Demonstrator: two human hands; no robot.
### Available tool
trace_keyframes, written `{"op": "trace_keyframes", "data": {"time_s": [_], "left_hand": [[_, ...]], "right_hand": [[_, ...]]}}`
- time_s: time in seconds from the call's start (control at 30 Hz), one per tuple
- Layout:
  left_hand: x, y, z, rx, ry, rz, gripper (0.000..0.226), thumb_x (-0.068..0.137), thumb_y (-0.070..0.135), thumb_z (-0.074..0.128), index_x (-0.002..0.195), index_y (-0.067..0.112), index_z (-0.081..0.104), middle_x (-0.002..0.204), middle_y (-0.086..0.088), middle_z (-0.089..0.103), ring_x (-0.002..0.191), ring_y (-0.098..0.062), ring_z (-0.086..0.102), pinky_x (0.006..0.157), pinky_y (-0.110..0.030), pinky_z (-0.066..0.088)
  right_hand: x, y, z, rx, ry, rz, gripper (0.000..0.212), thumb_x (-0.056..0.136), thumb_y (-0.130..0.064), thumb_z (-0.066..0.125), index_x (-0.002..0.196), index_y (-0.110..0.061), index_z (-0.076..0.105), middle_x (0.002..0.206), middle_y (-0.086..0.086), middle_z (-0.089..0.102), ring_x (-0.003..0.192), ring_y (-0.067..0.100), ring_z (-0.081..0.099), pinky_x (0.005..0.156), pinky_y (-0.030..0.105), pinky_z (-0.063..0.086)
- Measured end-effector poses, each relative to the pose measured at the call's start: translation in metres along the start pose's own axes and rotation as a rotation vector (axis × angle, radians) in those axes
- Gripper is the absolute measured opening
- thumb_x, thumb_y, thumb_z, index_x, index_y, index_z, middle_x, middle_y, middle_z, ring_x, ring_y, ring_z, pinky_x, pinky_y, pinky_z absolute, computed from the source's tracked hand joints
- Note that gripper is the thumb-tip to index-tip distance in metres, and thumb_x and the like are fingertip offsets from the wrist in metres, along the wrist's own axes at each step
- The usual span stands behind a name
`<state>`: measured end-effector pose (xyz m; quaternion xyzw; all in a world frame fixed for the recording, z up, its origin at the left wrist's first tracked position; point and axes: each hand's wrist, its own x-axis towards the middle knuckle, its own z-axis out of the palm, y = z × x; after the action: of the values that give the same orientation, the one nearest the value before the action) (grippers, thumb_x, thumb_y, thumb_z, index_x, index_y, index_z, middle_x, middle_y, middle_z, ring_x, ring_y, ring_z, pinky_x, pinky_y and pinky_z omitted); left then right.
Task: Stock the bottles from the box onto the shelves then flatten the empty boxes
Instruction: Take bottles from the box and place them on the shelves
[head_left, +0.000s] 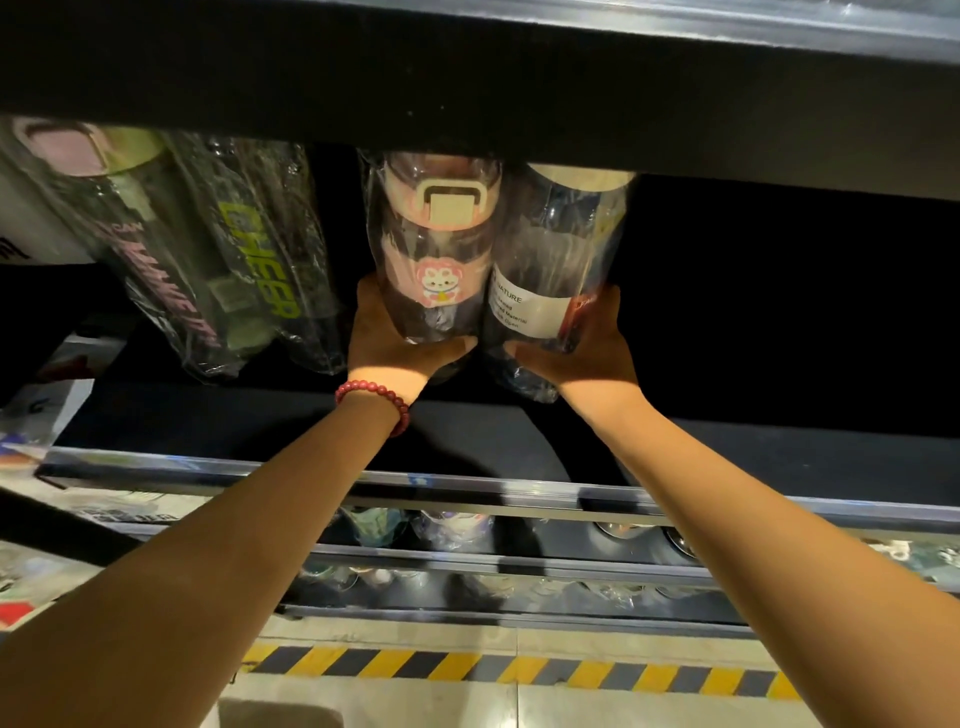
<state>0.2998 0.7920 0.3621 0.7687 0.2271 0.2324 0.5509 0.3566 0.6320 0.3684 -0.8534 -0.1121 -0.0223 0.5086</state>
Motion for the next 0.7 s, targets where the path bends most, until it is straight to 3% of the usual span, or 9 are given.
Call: {"op": "trace_keyframes", "data": {"time_s": [0.5,0.57,0.7], "left_hand": [[-0.004,-0.002,-0.004,-0.072,0.021,0.022,0.101,0.054,0.01,0.089,0.136,0.003,0.031,0.134,-0.01,0.049,0.122,-0.021,0.05,0.101,-0.041,0.045],[-0.007,-0.001,-0.005,-0.064,0.024,0.014,0.101,0.055,0.009,0.089,0.137,0.003,0.03,0.135,-0.01,0.049,0.122,-0.021,0.05,0.102,-0.039,0.044],[-0.027,0.008,-0.01,-0.073,0.028,-0.06,0.089,0.06,0.001,0.084,0.134,0.004,0.034,0.125,-0.003,0.05,0.115,-0.014,0.05,0.103,-0.031,0.042]], "right_hand": [[-0.01,0.003,-0.001,0.088,0.029,-0.05,0.092,0.063,-0.017,0.087,0.136,-0.009,0.032,0.133,0.003,0.049,0.118,0.015,0.052,0.095,0.02,0.046],[-0.014,0.004,-0.004,0.116,0.011,-0.046,0.089,0.065,-0.013,0.086,0.135,-0.008,0.032,0.127,-0.002,0.048,0.113,0.009,0.052,0.09,0.009,0.045],[-0.033,0.006,-0.024,0.157,-0.022,0.023,0.091,0.066,-0.016,0.085,0.138,-0.016,0.028,0.129,0.0,0.049,0.116,0.01,0.05,0.092,0.014,0.047]]}}
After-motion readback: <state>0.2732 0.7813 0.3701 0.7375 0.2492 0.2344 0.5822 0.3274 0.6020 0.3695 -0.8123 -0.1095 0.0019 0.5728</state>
